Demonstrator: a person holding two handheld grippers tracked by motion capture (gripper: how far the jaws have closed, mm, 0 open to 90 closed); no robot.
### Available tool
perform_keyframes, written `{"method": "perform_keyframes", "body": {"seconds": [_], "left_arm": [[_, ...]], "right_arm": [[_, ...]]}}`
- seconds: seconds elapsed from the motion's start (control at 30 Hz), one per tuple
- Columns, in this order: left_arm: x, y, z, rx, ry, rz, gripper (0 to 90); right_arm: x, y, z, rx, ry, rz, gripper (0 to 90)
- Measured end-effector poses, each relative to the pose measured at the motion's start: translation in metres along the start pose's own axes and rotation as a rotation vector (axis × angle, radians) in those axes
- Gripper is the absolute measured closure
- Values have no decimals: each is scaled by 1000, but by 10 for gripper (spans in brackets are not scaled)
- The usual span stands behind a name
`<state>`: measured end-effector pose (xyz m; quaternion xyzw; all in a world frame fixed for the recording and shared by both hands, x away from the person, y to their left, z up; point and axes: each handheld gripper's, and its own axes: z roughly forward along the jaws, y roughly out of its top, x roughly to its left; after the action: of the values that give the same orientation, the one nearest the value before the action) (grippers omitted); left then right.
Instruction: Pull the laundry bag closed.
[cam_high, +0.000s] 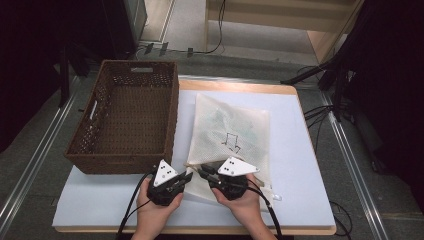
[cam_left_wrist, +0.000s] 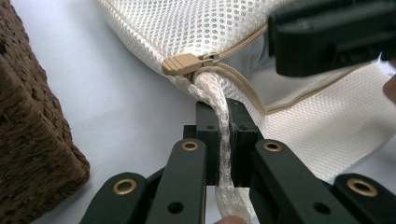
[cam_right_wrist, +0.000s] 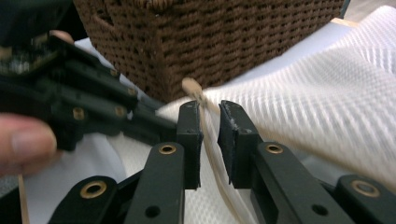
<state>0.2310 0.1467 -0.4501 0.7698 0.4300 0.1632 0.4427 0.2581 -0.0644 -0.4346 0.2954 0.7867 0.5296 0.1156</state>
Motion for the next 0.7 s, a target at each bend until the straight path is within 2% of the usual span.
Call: {"method": "perform_keyframes", "body": {"seconds": [0.07, 0.23, 0.33, 0.47, 0.57, 0.7], "left_arm": [[-2, -1, 1, 2, 13, 19, 866], [-3, 0, 1, 15, 26, 45, 865], [-5, 0, 1, 18, 38, 63, 864], [-7, 0, 1, 20, 51, 82, 863], [-7, 0, 1, 24, 56, 84, 863], [-5, -1, 2, 22, 40, 71, 863]], "right_arm": [[1, 5, 5, 4, 12, 15, 774], [8, 13, 21, 21, 28, 10, 747], [9, 17, 28, 30, 20, 18, 705], [10, 23, 43, 66, 10, 25, 678], [11, 25, 51, 82, 24, 20, 720], [6, 26, 51, 88, 42, 50, 839]]}}
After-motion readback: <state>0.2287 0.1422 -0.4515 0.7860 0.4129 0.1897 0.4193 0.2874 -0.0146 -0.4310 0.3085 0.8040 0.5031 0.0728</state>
